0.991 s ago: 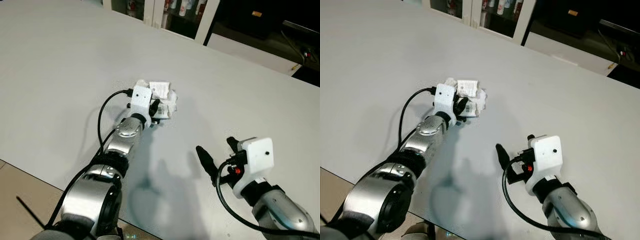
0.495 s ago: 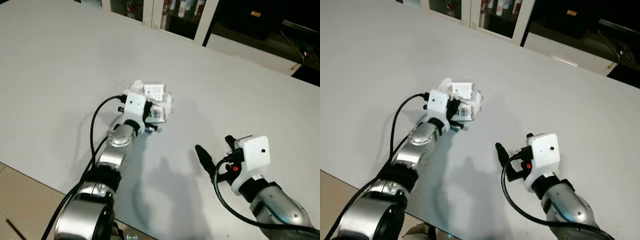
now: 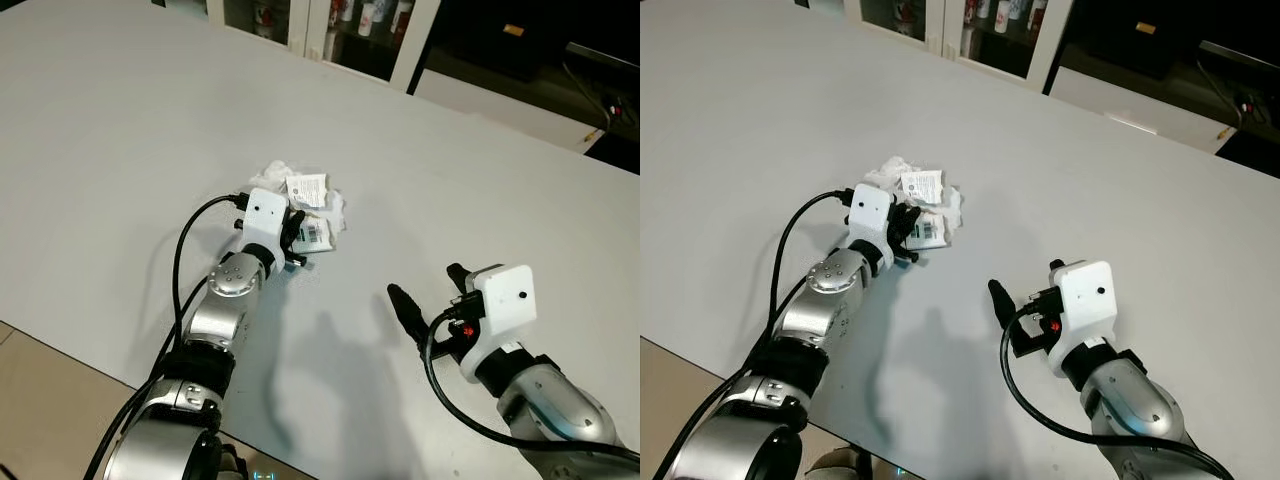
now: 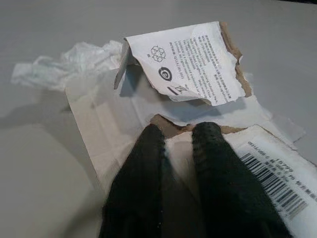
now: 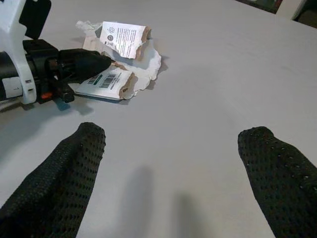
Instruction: Picking trash to rubbish bin
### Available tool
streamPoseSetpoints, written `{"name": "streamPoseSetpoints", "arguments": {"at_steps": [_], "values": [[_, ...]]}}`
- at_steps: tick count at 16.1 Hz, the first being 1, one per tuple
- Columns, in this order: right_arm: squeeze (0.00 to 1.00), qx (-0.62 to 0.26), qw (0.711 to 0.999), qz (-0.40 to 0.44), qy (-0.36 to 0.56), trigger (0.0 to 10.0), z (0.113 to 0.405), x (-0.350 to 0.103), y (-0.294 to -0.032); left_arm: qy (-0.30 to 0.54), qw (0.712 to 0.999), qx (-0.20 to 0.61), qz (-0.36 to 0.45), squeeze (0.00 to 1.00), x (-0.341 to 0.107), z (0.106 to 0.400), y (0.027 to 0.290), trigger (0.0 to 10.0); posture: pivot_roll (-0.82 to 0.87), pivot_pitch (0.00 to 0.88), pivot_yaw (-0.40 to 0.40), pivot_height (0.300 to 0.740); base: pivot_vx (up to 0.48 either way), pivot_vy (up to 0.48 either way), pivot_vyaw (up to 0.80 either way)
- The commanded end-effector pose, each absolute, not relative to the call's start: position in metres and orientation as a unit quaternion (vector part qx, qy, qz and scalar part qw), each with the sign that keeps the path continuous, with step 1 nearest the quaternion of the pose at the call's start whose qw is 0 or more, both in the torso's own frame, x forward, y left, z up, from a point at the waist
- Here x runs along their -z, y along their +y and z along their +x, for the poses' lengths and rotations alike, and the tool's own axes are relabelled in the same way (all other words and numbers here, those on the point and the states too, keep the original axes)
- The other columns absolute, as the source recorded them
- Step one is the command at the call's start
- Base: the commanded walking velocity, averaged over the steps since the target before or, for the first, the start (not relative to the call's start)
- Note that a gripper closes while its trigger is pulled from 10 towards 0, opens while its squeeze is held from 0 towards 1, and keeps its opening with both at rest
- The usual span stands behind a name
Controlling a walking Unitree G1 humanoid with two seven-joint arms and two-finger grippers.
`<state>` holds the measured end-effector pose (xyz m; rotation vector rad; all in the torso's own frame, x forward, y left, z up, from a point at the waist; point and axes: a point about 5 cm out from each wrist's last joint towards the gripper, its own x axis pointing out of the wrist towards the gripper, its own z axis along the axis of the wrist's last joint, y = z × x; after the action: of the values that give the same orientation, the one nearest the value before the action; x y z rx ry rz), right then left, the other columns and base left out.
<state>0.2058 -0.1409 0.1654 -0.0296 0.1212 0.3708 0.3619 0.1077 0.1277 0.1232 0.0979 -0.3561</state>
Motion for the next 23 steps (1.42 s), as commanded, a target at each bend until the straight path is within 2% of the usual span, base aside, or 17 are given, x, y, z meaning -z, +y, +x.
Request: {"name": "streamPoseSetpoints", "arguments": {"at_steps": [1, 10, 14, 21, 22, 23], "values": [[0.00, -0.179, 0.982, -0.022, 0.058, 10.0, 0.206, -0.165, -0.145, 0.134, 0.972, 0.181, 0.064, 1.00, -0.095, 0.348, 0.111, 10.0, 0.05, 0.168, -0.128, 0.740, 0.000, 0.000, 0.00], [0.00, -0.182, 0.982, -0.026, 0.052, 10.0, 0.211, -0.165, -0.146, 0.124, 0.968, 0.211, 0.047, 1.00, -0.129, 0.337, 0.100, 10.0, 0.07, 0.152, -0.125, 0.740, 0.000, 0.000, 0.00], [0.00, -0.180, 0.982, -0.027, 0.050, 10.0, 0.212, -0.165, -0.146, 0.130, 0.964, 0.224, 0.054, 1.00, -0.143, 0.328, 0.103, 10.0, 0.08, 0.149, -0.119, 0.740, 0.000, 0.000, 0.00], [0.00, -0.184, 0.981, -0.030, 0.045, 10.0, 0.218, -0.165, -0.146, 0.139, 0.963, 0.224, 0.060, 1.00, -0.151, 0.322, 0.100, 10.0, 0.09, 0.144, -0.123, 0.740, 0.000, 0.000, 0.00], [0.00, -0.184, 0.981, -0.030, 0.045, 10.0, 0.218, -0.165, -0.146, 0.142, 0.963, 0.224, 0.055, 0.84, -0.149, 0.323, 0.099, 10.0, 0.09, 0.143, -0.128, 0.740, 0.000, 0.000, 0.00], [0.00, -0.185, 0.981, -0.031, 0.045, 10.0, 0.218, -0.165, -0.146, 0.148, 0.961, 0.228, 0.052, 0.77, -0.146, 0.324, 0.096, 10.0, 0.09, 0.143, -0.128, 0.740, 0.000, 0.000, 0.00]]}}
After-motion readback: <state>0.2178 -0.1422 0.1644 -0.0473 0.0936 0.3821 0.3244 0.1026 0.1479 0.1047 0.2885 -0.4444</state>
